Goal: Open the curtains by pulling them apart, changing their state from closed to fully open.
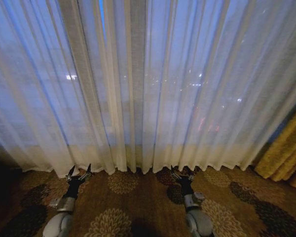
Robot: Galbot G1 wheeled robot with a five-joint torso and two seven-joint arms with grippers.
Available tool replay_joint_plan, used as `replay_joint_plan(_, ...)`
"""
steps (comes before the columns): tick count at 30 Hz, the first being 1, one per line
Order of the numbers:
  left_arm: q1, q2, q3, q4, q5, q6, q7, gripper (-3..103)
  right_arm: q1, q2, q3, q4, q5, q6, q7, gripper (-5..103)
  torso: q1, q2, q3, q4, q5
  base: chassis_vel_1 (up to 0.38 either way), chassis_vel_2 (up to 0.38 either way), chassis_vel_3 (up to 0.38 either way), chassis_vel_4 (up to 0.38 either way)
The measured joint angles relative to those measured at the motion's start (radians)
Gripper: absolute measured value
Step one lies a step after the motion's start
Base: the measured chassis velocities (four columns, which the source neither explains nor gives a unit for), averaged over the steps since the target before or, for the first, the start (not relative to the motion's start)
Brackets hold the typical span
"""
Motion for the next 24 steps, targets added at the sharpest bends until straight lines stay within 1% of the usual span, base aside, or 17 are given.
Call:
replay_joint_plan(16,0.0,0.0,0.0,0.0,0.0,0.0,0.0,100,-0.001,-0.008,0.003,0.001,0.006,0.003,-0.015,100,0.0,0.0,0.0,0.0,0.0,-0.01,0.011,0.012,-0.008)
replay_joint_plan(21,0.0,0.0,0.0,0.0,0.0,0.0,0.0,100,-0.001,-0.006,-0.002,0.001,0.007,0.008,-0.02,100,0.0,0.0,0.0,0.0,-0.0001,-0.126,0.136,0.123,-0.113)
replay_joint_plan(24,0.0,0.0,0.0,0.0,0.0,0.0,0.0,100,-0.004,-0.006,-0.005,-0.001,0.007,0.016,-0.024,100,0.0,0.0,0.0,0.0001,0.0,-0.18,0.22,0.197,-0.214)
